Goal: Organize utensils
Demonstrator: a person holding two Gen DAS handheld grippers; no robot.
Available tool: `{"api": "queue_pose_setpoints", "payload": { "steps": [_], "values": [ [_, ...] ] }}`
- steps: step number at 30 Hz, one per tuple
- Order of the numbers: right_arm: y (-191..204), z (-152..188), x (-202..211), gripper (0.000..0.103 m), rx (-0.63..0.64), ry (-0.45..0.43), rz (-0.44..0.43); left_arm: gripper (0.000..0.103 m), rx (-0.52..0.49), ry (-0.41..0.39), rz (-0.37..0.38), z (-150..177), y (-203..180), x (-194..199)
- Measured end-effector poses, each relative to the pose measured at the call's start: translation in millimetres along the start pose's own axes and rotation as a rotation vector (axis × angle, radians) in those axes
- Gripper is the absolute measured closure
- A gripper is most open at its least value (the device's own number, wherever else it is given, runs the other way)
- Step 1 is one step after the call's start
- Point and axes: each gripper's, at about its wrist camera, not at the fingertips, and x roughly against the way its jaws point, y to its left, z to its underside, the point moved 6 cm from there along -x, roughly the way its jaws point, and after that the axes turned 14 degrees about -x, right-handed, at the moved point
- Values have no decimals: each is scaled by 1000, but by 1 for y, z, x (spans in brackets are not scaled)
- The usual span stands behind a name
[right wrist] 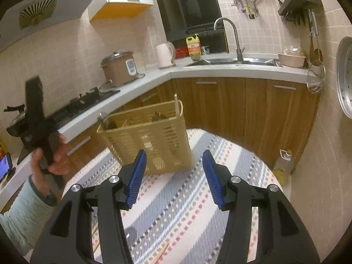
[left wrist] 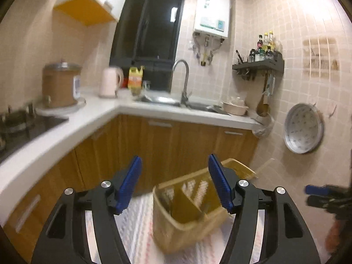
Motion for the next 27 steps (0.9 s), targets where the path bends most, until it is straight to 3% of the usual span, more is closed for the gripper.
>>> {"api": "queue_pose_setpoints", "payload": {
  "steps": [3, 7, 10, 13, 15, 19, 21, 27],
  "values": [
    [7, 13, 1, 53, 10, 75, 35, 44, 80, 68, 43, 10, 6, 26],
    [22, 46, -8, 53, 3, 263, 45, 44, 129, 263, 107, 48, 1, 47],
    [27, 78, -21, 53, -34, 413, 41, 58, 149, 452, 147, 91, -7, 49],
    [31, 115, -33, 54, -88, 557, 18, 62, 154, 573, 172, 131, -15, 49],
    [28, 130, -35, 54, -132, 570, 24, 71, 151, 643, 206, 160, -23, 50],
    [27, 164, -35, 61, -179, 604, 48, 72, 126, 730, 224, 196, -43, 47],
    [34, 178, -35, 67, -145, 605, 78, 72, 104, 744, 227, 201, -50, 44],
    [55, 199, -45, 67, -92, 587, 139, 74, -21, 763, 175, 207, -69, 35]
  ]
}}
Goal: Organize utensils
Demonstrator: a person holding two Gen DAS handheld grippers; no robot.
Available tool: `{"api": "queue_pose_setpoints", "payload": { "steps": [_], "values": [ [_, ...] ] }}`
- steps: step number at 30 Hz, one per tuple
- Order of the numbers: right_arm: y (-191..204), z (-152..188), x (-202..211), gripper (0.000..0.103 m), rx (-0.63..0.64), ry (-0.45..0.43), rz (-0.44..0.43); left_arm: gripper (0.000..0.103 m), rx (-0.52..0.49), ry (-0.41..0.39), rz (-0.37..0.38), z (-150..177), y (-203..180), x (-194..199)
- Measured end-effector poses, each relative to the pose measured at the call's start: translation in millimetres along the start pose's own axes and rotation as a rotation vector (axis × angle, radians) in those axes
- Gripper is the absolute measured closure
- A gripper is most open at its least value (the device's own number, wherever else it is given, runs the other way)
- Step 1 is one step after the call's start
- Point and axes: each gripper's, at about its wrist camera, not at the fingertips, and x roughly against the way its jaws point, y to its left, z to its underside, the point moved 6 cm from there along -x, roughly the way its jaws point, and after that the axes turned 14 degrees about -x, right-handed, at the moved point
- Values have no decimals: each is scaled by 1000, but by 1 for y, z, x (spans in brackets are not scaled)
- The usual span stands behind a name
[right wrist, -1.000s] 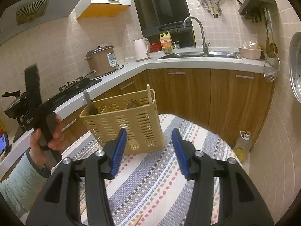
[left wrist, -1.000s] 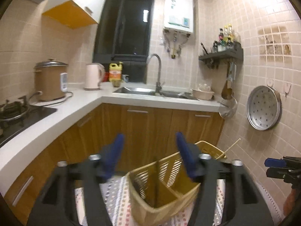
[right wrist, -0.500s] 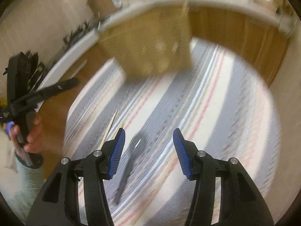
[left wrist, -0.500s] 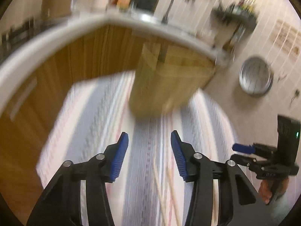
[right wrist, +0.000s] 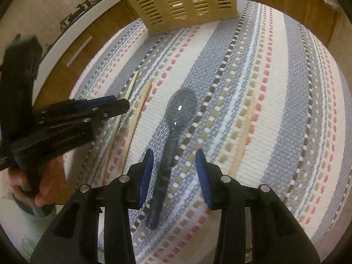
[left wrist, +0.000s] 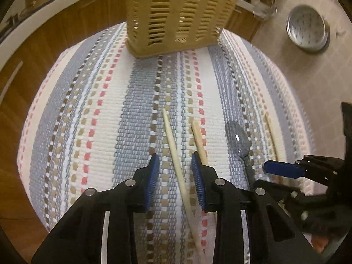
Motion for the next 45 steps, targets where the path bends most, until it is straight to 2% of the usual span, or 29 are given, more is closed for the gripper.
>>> {"api": "queue_pose_setpoints", "payload": {
  "steps": [4, 7, 9, 12, 13, 16, 17, 20, 24, 28, 32, 37, 42, 45],
  "values": [
    [12, 5, -7, 69, 59, -61, 84, 76, -46, 7, -77, -1, -7, -2],
    [17, 5, -10, 72, 106, -102, 141, 76, -60, 4, -102, -1, -13, -1],
    [21, 5, -13, 81, 154, -140, 201, 76, -59, -1, -108, -3, -13, -2],
    [23, 3, -16, 89, 194, -144, 202, 78, -59, -3, -122, -3, -16, -2],
    [22, 2, -15, 90, 198, -142, 202, 79, -62, -3, -134, -3, -16, -2],
    [11, -7, -11, 93, 180, -125, 181, 97, -67, -10, -180, -3, -16, 0],
    [8, -10, -9, 93, 172, -123, 176, 99, -61, -13, -181, -3, -17, -1],
    [3, -18, -8, 93, 132, -109, 139, 100, -25, -35, -151, -4, -12, 2],
    [-4, -39, -1, 93, 59, -90, 39, 100, 104, -95, -44, -6, 6, 5],
    [-11, -69, 15, 93, 50, -125, 59, 100, 233, -119, 8, -9, 24, 8],
    [-32, -107, 27, 93, 57, -139, 128, 99, 317, -126, -2, -14, 35, 10],
    [-70, -137, 21, 93, 56, -115, 213, 99, 322, -95, -31, -23, 32, -1],
    [-95, -136, 3, 92, 56, -14, 230, 99, 282, -57, -47, -27, 26, -10],
    [-103, -137, -1, 90, 26, 33, 206, 98, 286, -38, -8, -29, 27, -11]
  ]
}}
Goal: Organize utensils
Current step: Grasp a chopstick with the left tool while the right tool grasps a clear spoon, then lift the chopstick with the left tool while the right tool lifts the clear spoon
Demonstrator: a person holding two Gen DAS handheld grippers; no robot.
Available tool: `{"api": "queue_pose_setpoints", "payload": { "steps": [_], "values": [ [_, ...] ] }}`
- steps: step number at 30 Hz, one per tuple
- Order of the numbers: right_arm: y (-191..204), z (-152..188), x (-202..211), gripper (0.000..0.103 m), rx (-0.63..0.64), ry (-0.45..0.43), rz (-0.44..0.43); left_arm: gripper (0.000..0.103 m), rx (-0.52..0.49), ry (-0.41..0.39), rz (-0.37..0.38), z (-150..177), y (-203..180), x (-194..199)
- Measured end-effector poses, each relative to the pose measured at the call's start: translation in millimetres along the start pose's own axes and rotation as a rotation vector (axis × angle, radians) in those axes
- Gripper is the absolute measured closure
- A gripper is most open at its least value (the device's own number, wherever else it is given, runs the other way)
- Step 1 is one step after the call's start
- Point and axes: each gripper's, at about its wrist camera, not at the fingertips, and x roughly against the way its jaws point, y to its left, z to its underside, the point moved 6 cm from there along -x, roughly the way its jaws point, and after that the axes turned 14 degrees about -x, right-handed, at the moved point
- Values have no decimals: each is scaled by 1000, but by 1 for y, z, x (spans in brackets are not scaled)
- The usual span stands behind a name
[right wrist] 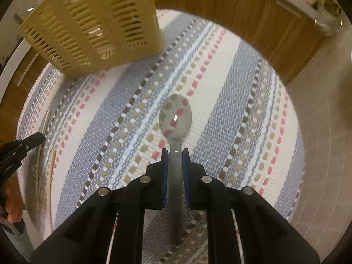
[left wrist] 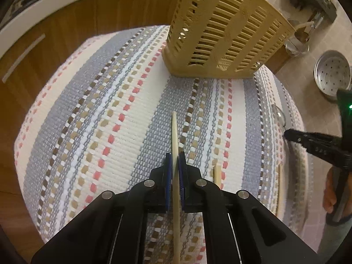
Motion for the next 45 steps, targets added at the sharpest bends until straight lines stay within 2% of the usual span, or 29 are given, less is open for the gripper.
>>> {"api": "queue_pose_setpoints", "payload": {
  "steps": [1, 5, 8, 14, 16, 19, 20, 22, 24, 26, 28, 31, 34, 35, 37, 38, 42, 45],
  "values": [
    [-2, -1, 0, 88, -13, 13, -20, 98, 2, 11, 19, -2, 2, -1],
    [-9, -10, 4, 72, -45, 46, -62, 96, -41, 75, 92, -7, 6, -4],
    [-9, -12, 2, 70, -32, 65, -50, 96, -90, 122, 111, -11, 7, -8],
    [1, -18, -4, 70, -7, 84, -13, 95, -203, 212, 36, -25, -5, -17],
    [7, -17, -6, 70, 9, 87, 11, 95, -235, 230, 4, -30, -9, -21],
    [14, -15, -7, 78, 64, 78, 86, 95, -270, 254, -24, -35, -14, -30],
    [17, -15, -7, 79, 71, 80, 92, 95, -284, 256, -36, -35, -17, -30],
    [21, -12, -6, 90, 75, 89, 79, 97, -309, 251, -65, -35, -23, -33],
    [25, -10, -4, 93, 79, 87, 65, 99, -336, 221, -109, -33, -28, -33],
    [27, -8, -3, 93, 103, 66, 59, 100, -334, 155, -130, -33, -32, -30],
    [32, 0, 6, 93, 148, 31, 15, 100, -330, 86, -107, -33, -39, -23],
    [33, 8, 26, 93, 147, -22, -39, 100, -333, -43, -82, -36, -50, 0],
    [38, 13, 58, 93, 166, -125, -100, 100, -315, -222, -43, -45, -56, 42],
    [40, 12, 71, 93, 166, -163, -122, 100, -308, -315, -31, -51, -59, 63],
    [40, 10, 100, 93, 144, -240, -195, 100, -297, -448, -36, -60, -63, 93],
    [43, 9, 116, 93, 140, -288, -238, 100, -293, -496, -43, -66, -64, 102],
    [51, -1, 193, 93, 161, -611, -426, 100, -267, -720, -62, -90, -63, 158],
    [55, -14, 226, 93, 118, -755, -443, 100, -232, -848, -68, -109, -68, 190]
  ]
}}
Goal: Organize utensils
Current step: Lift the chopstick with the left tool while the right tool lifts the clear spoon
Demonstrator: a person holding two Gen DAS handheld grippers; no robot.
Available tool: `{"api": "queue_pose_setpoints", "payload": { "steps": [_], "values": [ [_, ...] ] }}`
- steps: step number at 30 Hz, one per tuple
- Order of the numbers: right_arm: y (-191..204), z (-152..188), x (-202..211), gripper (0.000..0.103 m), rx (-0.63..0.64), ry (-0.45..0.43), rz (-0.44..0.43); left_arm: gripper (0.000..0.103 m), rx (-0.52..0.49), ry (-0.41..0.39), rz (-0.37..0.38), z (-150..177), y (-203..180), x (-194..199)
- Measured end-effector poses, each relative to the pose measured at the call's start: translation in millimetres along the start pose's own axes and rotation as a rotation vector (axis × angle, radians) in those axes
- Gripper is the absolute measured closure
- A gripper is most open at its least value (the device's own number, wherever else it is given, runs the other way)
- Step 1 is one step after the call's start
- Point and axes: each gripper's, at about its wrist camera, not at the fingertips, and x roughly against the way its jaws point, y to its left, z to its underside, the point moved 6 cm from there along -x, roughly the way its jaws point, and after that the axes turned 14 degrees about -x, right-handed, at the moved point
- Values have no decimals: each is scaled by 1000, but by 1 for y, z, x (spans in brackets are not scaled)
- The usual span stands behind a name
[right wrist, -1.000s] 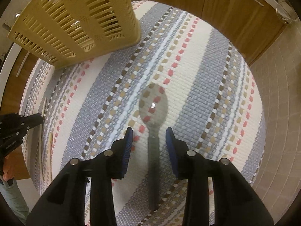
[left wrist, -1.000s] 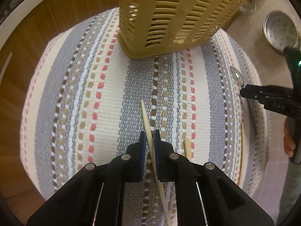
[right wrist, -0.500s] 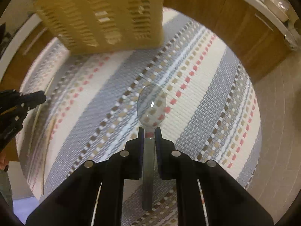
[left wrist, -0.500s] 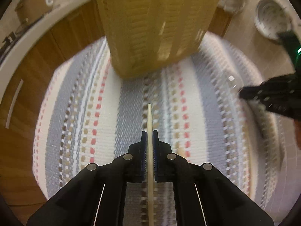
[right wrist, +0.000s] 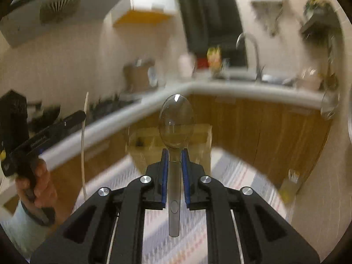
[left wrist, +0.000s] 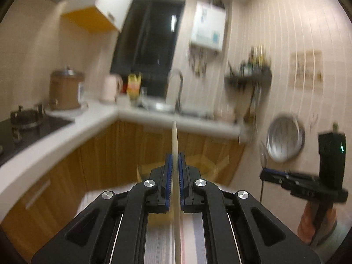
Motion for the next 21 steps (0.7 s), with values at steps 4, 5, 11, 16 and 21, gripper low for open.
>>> {"api": "queue_pose_setpoints", "payload": {
  "steps": [4, 5, 11, 16, 21],
  "values": [
    [8, -29, -6, 93, -17, -119, 1, 100, 38, -134, -66, -41, 0, -5],
    [9, -36, -13, 93, -23, -138, 4, 100, 47, -155, -81, -47, 5, -8],
    [-2, -55, -64, 93, -20, -196, 30, 100, 61, -227, -180, -61, 21, -44],
    [-5, -67, -99, 93, -1, -232, 53, 99, 41, -228, -256, -50, 25, -74],
    [-10, -60, -124, 93, 45, -246, 80, 99, 19, -204, -294, -29, 29, -93]
  ]
}}
